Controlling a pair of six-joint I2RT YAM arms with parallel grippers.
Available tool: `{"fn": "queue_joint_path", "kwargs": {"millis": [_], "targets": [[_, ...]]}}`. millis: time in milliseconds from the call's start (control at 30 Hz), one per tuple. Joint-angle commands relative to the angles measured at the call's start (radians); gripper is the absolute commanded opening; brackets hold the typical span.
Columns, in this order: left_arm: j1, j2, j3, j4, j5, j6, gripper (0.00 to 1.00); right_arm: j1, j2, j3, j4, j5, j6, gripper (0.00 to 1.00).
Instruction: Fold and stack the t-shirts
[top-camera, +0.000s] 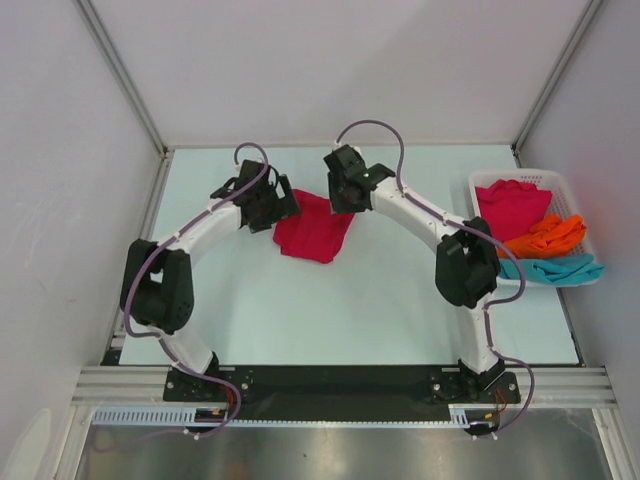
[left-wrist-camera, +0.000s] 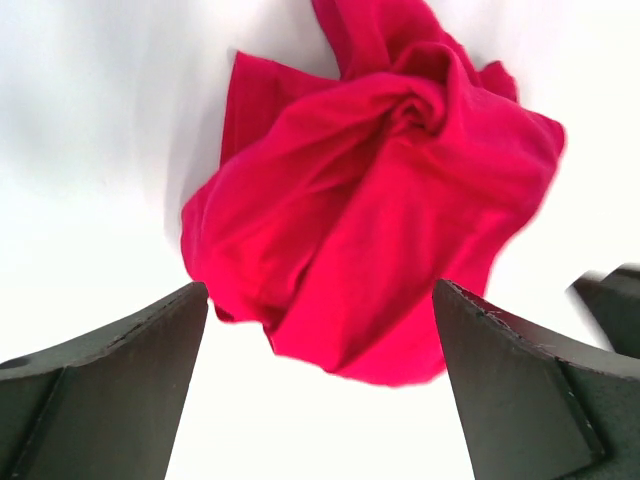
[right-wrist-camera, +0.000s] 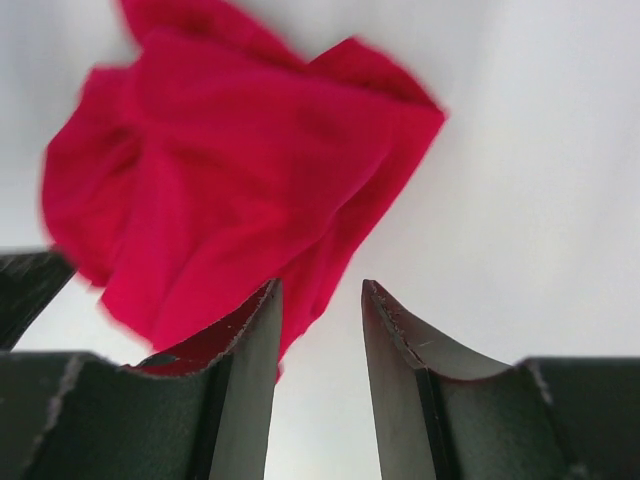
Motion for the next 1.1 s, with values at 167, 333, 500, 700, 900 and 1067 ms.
{"fn": "queue_joint_path", "kwargs": {"millis": [167,333,500,700,900,1067], "targets": [[-0.017,-0.172,-0.112,0.078,0.026,-0.05,0.99,0.152,-0.122,-0.128,0.107,-0.062,0.087,0.42],[-0.019,-0.194,-0.166,0.087,0.029,-0.052,1.0,0.155,-0.041,-0.105,0.116,-0.1,0.084,0.42],[-0.019,-0.212,-0.203,0.09,0.036,-0.047,0.99,0.116,0.037,-0.108,0.13,-0.126,0.084,0.41],[-0.017,-0.226,-0.223,0.092,0.04,-0.038,0.99,0.07,0.065,-0.166,0.162,-0.111,0.089,0.4],[-0.017,-0.222,-0.246,0.106,0.054,-0.035,0.99,0.066,0.067,-0.169,0.161,-0.096,0.08,0.39],[-0.019,-0.208,-0.275,0.126,0.068,-0.038,1.0,0.08,0.045,-0.096,0.116,-0.07,0.06,0.39]]}}
